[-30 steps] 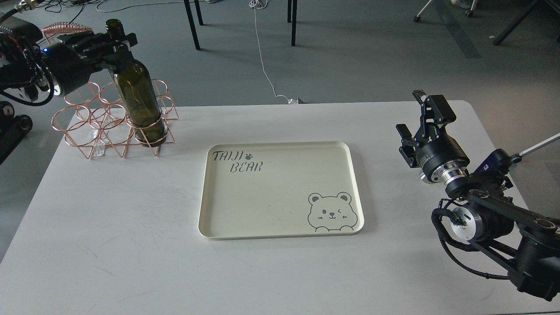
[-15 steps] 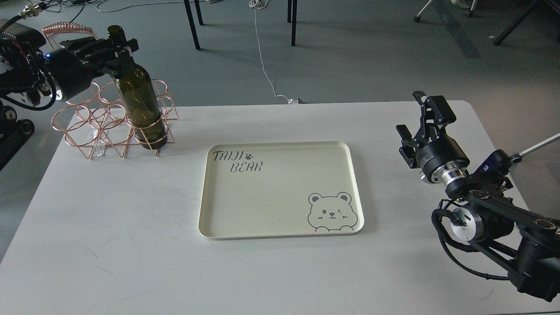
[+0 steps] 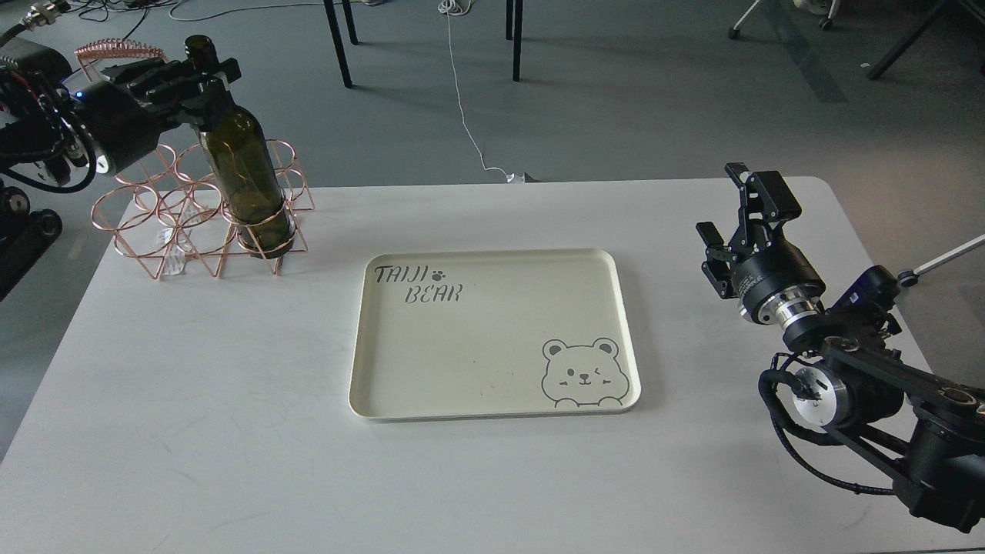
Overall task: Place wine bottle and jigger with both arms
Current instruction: 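Open the left gripper and release the bottle in the rack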
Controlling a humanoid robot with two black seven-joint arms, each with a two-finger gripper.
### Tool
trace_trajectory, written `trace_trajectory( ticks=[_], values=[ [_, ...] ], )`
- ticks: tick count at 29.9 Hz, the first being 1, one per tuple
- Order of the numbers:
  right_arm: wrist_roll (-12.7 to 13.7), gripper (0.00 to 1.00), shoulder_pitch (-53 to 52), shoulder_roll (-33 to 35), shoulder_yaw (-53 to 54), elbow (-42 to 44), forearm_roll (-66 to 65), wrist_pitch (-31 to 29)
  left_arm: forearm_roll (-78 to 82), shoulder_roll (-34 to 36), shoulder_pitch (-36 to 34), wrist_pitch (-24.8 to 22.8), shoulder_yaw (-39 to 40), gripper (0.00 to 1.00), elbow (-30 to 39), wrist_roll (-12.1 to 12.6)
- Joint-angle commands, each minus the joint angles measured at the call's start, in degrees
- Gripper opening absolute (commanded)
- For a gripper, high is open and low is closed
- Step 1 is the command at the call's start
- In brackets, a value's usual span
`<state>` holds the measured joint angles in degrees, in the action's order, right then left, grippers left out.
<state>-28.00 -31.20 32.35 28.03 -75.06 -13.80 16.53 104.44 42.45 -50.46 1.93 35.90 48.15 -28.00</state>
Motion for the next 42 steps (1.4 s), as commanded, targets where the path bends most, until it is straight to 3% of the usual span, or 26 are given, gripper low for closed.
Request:
trace_trajectory(
  ticks=[1, 6, 12, 15, 21, 23, 29, 42],
  values=[
    [0.0, 0.99, 0.0, 0.0, 0.01, 0.0, 0.0, -0.01, 0.06, 0.09, -0.08, -0.08, -1.45, 0.56, 0.01, 0.0],
    [0.0, 0.99, 0.0, 0.0, 0.01, 0.0, 0.0, -0.01, 0.5, 0.27, -0.08, -0.08, -1.8, 0.22, 0.01, 0.0],
    [0.0, 0.99, 0.0, 0.0, 0.01, 0.0, 0.0, -0.01, 0.59, 0.36, -0.08, -0.08, -2.15, 0.14, -0.08, 0.0],
    [0.0, 0.99, 0.0, 0.0, 0.01, 0.0, -0.09, -0.01, 0.33, 0.27, 0.01, 0.0, -2.15, 0.23, -0.16, 0.0],
    [0.0, 0.99, 0.0, 0.0, 0.01, 0.0, -0.09, -0.01, 0.15, 0.18, -0.25, 0.0, -2.15, 0.25, -3.15, 0.0],
    [0.0, 0.99, 0.0, 0.0, 0.01, 0.0, -0.09, -0.01, 0.06, 0.18, -0.51, 0.09, -2.15, 0.31, -4.03, 0.0],
    [0.0, 0.99, 0.0, 0.0, 0.01, 0.0, -0.09, -0.01, -0.11, 0.27, -0.78, 0.18, -2.07, 0.68, -4.12, 0.0],
    [0.0, 0.99, 0.0, 0.0, 0.53, 0.0, -0.09, -0.01, -0.2, 0.88, -4.2, 0.44, -1.8, 0.86, -2.45, 0.0]
  ],
)
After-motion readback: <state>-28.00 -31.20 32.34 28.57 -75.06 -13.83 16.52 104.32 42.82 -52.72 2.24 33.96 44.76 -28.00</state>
